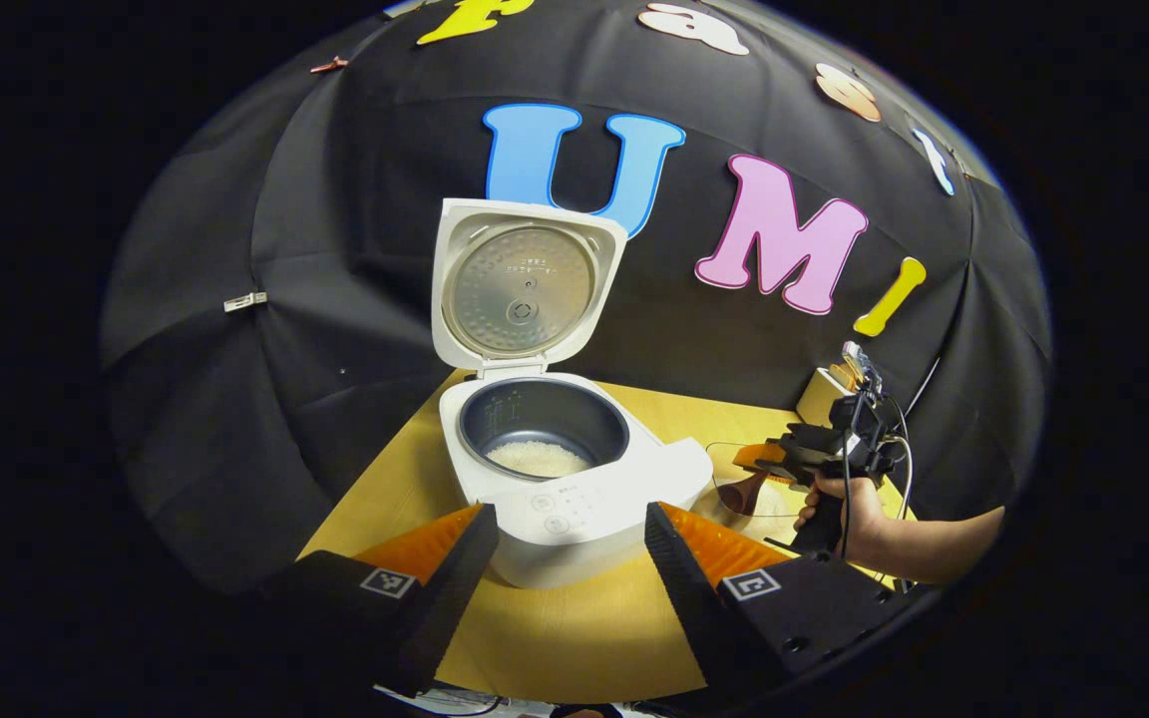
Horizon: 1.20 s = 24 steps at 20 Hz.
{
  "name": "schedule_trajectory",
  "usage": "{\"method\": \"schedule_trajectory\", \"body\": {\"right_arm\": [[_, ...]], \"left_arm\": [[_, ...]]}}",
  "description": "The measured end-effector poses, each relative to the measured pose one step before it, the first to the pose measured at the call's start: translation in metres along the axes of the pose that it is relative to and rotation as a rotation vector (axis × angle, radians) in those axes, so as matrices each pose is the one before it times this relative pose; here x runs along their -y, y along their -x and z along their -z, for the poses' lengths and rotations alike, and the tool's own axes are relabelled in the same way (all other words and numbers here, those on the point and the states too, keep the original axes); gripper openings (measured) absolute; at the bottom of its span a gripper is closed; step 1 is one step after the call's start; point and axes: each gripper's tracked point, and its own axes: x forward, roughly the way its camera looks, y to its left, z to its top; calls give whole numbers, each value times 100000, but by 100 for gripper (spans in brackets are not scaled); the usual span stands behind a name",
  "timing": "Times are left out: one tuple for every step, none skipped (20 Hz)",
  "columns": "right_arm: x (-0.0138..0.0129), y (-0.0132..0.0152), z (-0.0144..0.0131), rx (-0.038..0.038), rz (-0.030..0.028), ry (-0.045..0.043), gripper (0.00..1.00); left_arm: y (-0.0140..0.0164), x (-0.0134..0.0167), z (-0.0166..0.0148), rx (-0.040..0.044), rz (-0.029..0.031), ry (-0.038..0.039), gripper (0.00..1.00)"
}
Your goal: Close the left gripper, press the button to open the rice cooker; take a wooden spoon from the chopstick holder with the right hand, scoop a spoonful of rice and pour it into the rice cooker, then put the wooden spoon back into the chopstick holder.
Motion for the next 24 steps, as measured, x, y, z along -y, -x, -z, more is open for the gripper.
{"method": "schedule_trajectory", "body": {"right_arm": [[273,157,-154,200,209,-3808,19],[346,120,-70,64,105,-3600,19],[263,245,-318,855,-37,-4012,19],[251,263,-345,491,70,-3623,19],[416,216,-183,-100,-335,-4355,19],[283,337,-301,345,-94,-3166,19],[282,128,-385,446,177,-2531,19],[356,210,-439,567,309,-1167,19],[330,177,-502,804,339,-371,19],[184,198,-488,740,236,-310,19],[154,218,-354,69,206,-652,19],[91,285,-462,353,163,-1340,19],[-21,267,-453,420,-47,-1198,19],[48,193,-721,744,-189,-1607,20],[-233,174,-534,569,-624,-1144,19],[-200,175,-433,478,-334,-1004,19],[-254,195,-498,561,-368,-1103,19],[-263,117,-486,426,-534,-1419,19],[-315,189,-471,583,-641,-1595,19],[-381,166,-375,248,-572,-1315,19],[-487,184,-336,52,-767,-623,19],[-536,249,-158,-66,-866,-445,19],[-673,168,-222,-251,-1174,-308,19],[-693,134,-221,-165,-1433,16,19]], "left_arm": [[41,131,-251,56,245,-808,96],[29,179,-97,61,260,-1295,96],[-102,267,-56,-166,352,-1491,96],[-65,325,-31,-182,450,-1496,96],[-65,197,-191,-93,503,-1515,96],[-120,171,-117,-130,256,-1504,92],[-154,242,-241,-318,114,-1128,92],[-115,438,-308,571,947,-429,96],[-146,448,-575,1299,1223,-137,92],[-105,292,-189,735,732,-120,95],[-197,297,-33,-67,436,-104,95],[-144,120,53,-71,347,11,92],[91,99,-64,48,313,-5,95],[20,115,21,251,232,-49,96],[-6,69,-2,-126,179,-191,96],[42,-142,290,-558,-362,-355,96],[38,-92,155,-239,-216,-223,96],[139,36,70,-58,-15,54,96],[60,50,-23,-36,-127,338,95],[-81,9,-20,244,-18,265,96],[88,14,-85,287,-79,134,96],[46,-23,108,148,45,-43,95],[197,-101,-9,13,-67,20,95],[108,-115,131,100,-30,205,95]]}}
